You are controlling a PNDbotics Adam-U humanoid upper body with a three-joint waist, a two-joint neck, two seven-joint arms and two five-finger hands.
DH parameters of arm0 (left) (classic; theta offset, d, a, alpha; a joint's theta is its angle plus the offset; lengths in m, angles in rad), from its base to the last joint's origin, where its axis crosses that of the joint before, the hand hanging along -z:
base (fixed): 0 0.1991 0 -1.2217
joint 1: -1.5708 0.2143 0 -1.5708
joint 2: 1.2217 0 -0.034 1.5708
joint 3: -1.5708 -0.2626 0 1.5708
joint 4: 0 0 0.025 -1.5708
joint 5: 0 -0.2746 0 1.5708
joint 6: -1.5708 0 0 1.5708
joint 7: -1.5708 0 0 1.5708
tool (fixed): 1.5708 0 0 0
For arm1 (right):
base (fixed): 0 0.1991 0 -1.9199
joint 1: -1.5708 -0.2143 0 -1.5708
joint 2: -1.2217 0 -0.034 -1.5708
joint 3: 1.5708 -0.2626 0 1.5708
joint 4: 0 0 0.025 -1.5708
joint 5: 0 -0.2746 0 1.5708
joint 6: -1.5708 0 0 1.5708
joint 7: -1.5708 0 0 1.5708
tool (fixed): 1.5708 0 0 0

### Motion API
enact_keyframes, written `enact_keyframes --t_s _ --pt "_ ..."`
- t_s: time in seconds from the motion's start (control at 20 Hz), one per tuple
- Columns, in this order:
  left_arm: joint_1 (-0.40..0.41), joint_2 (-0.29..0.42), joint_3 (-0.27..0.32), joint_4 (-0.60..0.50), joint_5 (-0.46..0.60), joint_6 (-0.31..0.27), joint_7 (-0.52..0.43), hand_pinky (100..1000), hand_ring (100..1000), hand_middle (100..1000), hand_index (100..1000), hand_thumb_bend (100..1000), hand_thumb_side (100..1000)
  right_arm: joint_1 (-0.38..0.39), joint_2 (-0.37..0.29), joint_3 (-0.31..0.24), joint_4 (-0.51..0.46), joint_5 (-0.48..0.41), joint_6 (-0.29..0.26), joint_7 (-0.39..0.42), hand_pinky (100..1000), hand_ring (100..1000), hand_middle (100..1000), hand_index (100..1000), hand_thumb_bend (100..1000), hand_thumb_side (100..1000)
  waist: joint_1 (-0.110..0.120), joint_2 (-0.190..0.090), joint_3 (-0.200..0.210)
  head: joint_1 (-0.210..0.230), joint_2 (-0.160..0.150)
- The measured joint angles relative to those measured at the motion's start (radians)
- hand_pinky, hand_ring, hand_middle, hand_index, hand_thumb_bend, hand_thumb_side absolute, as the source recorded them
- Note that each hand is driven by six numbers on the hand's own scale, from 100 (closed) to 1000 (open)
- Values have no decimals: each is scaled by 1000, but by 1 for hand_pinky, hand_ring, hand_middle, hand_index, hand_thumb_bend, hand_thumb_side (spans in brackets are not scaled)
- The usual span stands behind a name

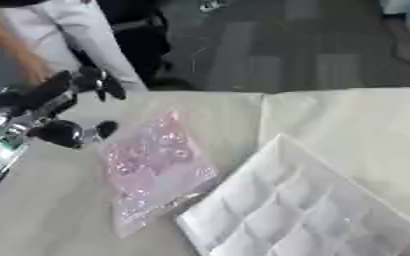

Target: Pick up objects on the table and place them in the box.

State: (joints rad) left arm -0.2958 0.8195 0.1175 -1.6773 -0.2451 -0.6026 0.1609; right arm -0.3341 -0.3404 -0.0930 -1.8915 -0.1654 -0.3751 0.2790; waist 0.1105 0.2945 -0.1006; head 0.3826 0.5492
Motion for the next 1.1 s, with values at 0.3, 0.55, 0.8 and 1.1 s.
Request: enact_keyframes --t_s 0.3,0.55,0.8,1.1 --pt "40 -150 20 -143 213 52 56 453 631 651 723 100 879 1 1 0 -2 0 -3 3 604 672 635 695 434 765 -15 9 11 74 56" --pt "70 -237 24 -243 373 100 9 452 628 650 722 100 894 6 4 0 -12 -1 -4 3 605 672 637 695 434 765 -16 15 16 85 96" --pt "72 -229 42 -247 379 117 -45 484 655 701 782 100 778 8 3 0 -15 -1 -4 3 605 673 638 696 434 765 -11 15 12 85 106" --pt "39 -108 32 -147 89 149 -162 599 761 796 890 530 623 8 0 7 -15 -1 -5 5 606 673 638 696 434 765 4 16 0 84 114"
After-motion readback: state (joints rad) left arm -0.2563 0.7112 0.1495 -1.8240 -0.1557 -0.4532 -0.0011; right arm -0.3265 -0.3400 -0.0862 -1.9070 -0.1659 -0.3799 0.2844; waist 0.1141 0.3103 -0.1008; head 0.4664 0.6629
